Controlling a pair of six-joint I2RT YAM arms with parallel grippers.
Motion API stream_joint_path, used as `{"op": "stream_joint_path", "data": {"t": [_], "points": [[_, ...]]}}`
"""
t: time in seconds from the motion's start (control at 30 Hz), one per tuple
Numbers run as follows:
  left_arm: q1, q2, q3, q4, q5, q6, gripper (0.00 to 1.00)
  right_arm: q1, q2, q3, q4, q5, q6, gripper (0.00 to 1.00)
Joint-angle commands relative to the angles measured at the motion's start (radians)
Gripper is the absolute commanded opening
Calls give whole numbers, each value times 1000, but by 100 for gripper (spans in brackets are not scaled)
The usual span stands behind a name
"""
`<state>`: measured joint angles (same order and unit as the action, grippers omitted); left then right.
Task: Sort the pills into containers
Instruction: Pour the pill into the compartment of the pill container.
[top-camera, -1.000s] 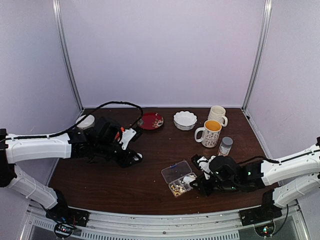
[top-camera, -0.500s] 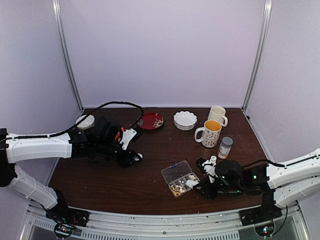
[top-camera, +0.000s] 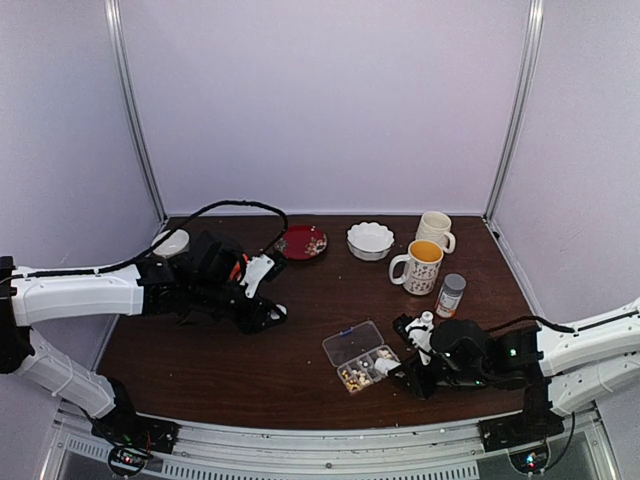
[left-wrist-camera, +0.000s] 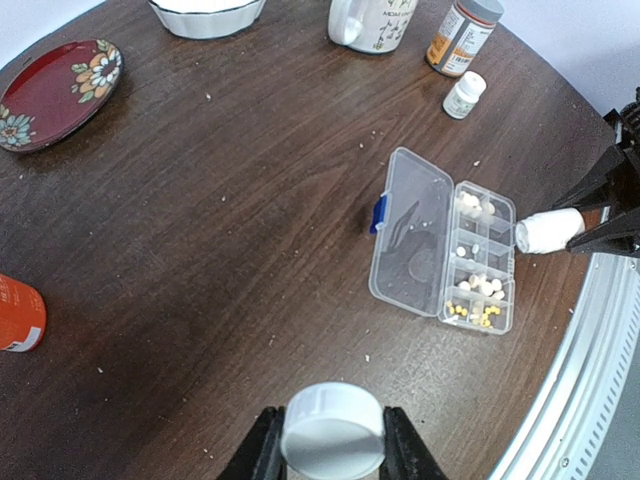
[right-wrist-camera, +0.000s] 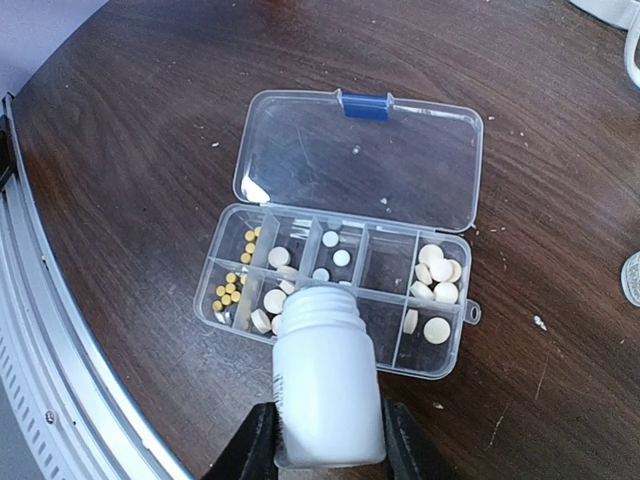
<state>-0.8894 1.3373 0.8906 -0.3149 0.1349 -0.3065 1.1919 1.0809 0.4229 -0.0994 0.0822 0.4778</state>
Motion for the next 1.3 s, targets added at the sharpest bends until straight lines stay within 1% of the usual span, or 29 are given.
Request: {"op": "stream_joint_path", "data": {"t": [0.0,0.07,0.17,0.27,0.3,0.37,0.4,0.5,0.53,0.6,0.63,0.73,0.77,0.83,0.97,1.07,1.1,1.2,1.23,1.27], "points": [[-5,-3,26,31,4,-2,9,10,6,33,-26,17,0,0],[-4,-1,28,32,5,0,9,10,-15,-6,32,16,13,0],[-6,-4,25,32,5,-4,9,15,35,53,-76,34,-2,0],[-9,-4,22,33,6,-5,9,18,-14,-1,31,26,15,0],[-9,-6,21,31,3,-5,9,18,-9,3,19,42,12,0],[-11,-10,17,30,-1,-9,9,21,46,66,-108,66,-5,0],[-11,-14,13,33,0,-11,9,26,53,75,-105,59,-10,0],[-12,-15,13,31,-1,-11,9,28,-10,7,26,32,13,0],[-12,-17,12,33,-2,-12,9,28,-3,6,9,44,15,0],[-14,-20,9,34,-4,-15,9,30,50,70,-102,69,0,0],[-14,-21,7,36,-3,-16,9,32,59,75,-106,54,-5,0],[-14,-17,13,33,-2,-14,9,32,11,9,23,24,15,0],[-14,-18,13,31,-3,-14,9,32,15,11,4,38,15,0],[-14,-21,10,31,-6,-15,9,34,48,63,-89,60,5,0],[-17,-22,7,30,-6,-14,9,37,-25,10,3,51,14,0],[-17,-26,4,31,-8,-16,9,38,42,85,-147,88,-12,0],[-17,-24,4,32,-8,-16,9,40,38,85,-135,70,-13,0],[-16,-20,7,33,-5,-16,9,39,-5,17,1,35,11,0],[-17,-21,6,33,-6,-16,9,39,13,31,-19,48,7,0],[-18,-22,5,36,-7,-18,9,39,42,61,-90,54,3,0]]}}
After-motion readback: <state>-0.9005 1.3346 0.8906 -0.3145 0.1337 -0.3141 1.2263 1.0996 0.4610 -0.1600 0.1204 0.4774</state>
